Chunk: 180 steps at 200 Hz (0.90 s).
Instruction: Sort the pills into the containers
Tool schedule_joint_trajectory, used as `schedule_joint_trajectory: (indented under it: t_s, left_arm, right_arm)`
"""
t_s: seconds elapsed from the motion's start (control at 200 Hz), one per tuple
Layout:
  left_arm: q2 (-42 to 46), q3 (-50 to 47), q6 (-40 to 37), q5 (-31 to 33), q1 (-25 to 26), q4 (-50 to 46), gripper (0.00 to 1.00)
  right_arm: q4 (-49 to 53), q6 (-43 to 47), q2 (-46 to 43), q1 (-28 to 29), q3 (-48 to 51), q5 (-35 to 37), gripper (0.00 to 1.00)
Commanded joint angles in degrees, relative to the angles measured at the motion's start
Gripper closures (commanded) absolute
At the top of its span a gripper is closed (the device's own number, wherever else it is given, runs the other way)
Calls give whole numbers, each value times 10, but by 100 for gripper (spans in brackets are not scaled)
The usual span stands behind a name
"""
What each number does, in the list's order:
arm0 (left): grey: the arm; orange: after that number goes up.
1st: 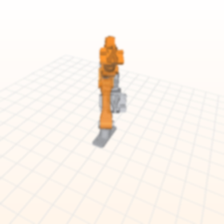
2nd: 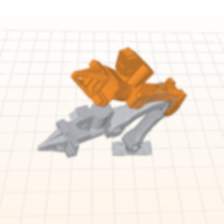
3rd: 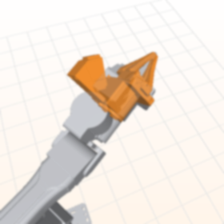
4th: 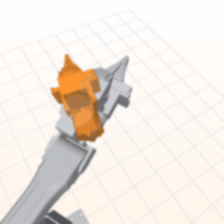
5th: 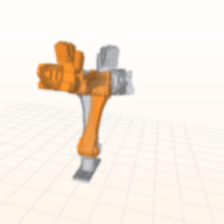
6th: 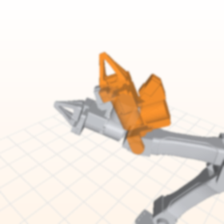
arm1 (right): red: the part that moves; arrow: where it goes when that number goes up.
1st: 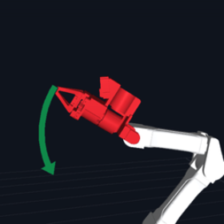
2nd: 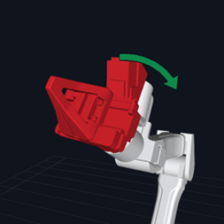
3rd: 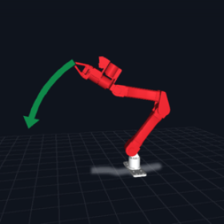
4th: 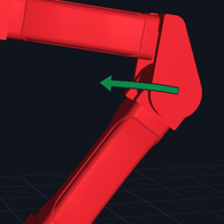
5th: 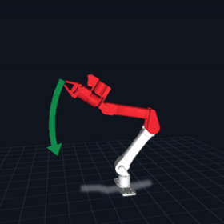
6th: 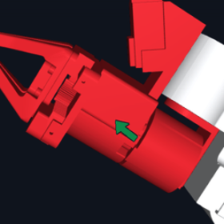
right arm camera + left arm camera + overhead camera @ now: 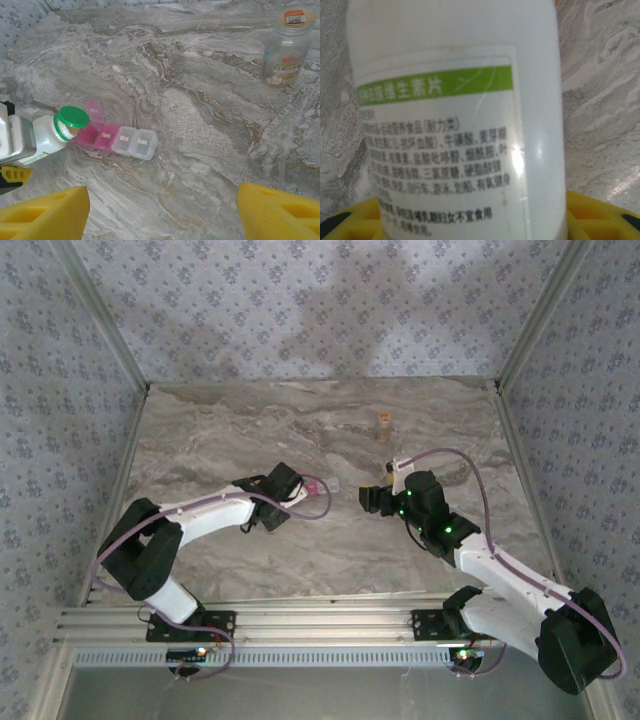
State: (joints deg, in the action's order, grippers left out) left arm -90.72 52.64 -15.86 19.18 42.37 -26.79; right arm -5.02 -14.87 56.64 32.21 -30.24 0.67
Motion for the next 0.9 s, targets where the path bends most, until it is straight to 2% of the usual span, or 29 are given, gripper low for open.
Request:
schedule_joint_trajectory:
  t_s: [0.0,0.895]
  left_arm:
    - [-12,28,-19,16,-4,-34,100]
    - [-90,143,-105,40,-8,-172,100]
  right_arm:
    - [-14,-10,3,-5,2,-4,21]
    - [-17,-20,14,-4,-1,-18,21]
